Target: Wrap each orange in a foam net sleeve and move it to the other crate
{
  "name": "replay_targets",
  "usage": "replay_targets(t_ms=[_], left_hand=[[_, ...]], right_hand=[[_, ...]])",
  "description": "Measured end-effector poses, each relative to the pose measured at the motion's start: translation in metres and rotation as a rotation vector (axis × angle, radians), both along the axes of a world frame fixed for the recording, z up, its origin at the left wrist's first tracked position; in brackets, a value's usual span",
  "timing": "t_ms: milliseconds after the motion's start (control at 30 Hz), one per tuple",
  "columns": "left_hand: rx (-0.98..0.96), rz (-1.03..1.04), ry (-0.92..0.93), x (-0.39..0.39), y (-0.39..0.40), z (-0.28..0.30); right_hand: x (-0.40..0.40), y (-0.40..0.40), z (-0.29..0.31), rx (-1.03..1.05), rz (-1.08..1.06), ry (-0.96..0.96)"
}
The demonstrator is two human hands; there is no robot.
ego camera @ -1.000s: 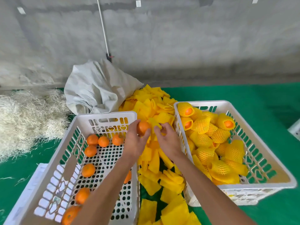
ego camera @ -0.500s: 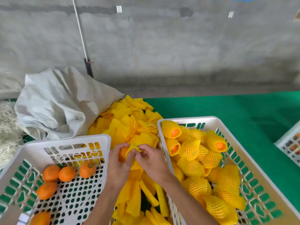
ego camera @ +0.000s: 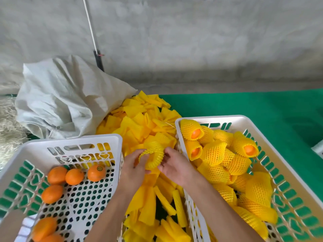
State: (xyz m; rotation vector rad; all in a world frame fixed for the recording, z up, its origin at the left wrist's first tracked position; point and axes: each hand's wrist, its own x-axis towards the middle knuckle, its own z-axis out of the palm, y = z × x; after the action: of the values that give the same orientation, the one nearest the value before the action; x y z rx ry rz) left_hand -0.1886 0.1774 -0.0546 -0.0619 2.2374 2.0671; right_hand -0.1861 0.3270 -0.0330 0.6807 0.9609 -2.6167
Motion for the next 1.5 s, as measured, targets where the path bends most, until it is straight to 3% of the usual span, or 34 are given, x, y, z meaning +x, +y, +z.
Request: replay_targets(t_ms=[167, 233, 433, 667, 833, 933, 1033, 1233, 1367, 1500], left_hand=[[0.354, -0.016, -0.381, 0.001, 0.004, 0.019], [0.419, -0.026, -0.421, 0.001, 0.002, 0.024], [0.492, -0.111, -0.371, 0.006, -0.007, 0.029], [0.522, -0.089, -0.272, 0.0, -0.013, 0.022], [0.511, -0.048, -0.161, -0.004, -0.013, 0.018], [0.434, 0.0, -0.052, -0.002, -0.013, 0.016], [0.437, 0.048, 0.034, 0.003, -0.01, 0.016], [0.071, 0.056, 0.12, 0.011, -0.006, 0.023], [0.115, -0.057, 0.039, 0.014, -0.007, 0.026], [0.408, -0.19, -0.105, 0.013, -0.007, 0.033]], right_hand=[[-0.002, 0.001, -0.003, 0.208, -0.014, 0.024], [-0.001, 0.0, -0.003, 0.28, -0.011, 0.065], [0.002, 0.0, 0.001, 0.4, 0.074, 0.091], [0.001, -0.003, 0.005, 0.263, 0.163, 0.382], [0.0, -0.001, 0.003, 0.261, -0.031, 0.415], [0.0, 0.003, 0.003, 0.515, -0.171, 0.386], [0.004, -0.001, -0.002, 0.821, -0.185, 0.484], [0.003, -0.008, -0.005, 0.951, -0.136, 0.55], [0.0, -0.006, -0.006, 0.912, -0.112, 0.536], [-0.001, -0.005, -0.007, 0.89, -0.075, 0.49]])
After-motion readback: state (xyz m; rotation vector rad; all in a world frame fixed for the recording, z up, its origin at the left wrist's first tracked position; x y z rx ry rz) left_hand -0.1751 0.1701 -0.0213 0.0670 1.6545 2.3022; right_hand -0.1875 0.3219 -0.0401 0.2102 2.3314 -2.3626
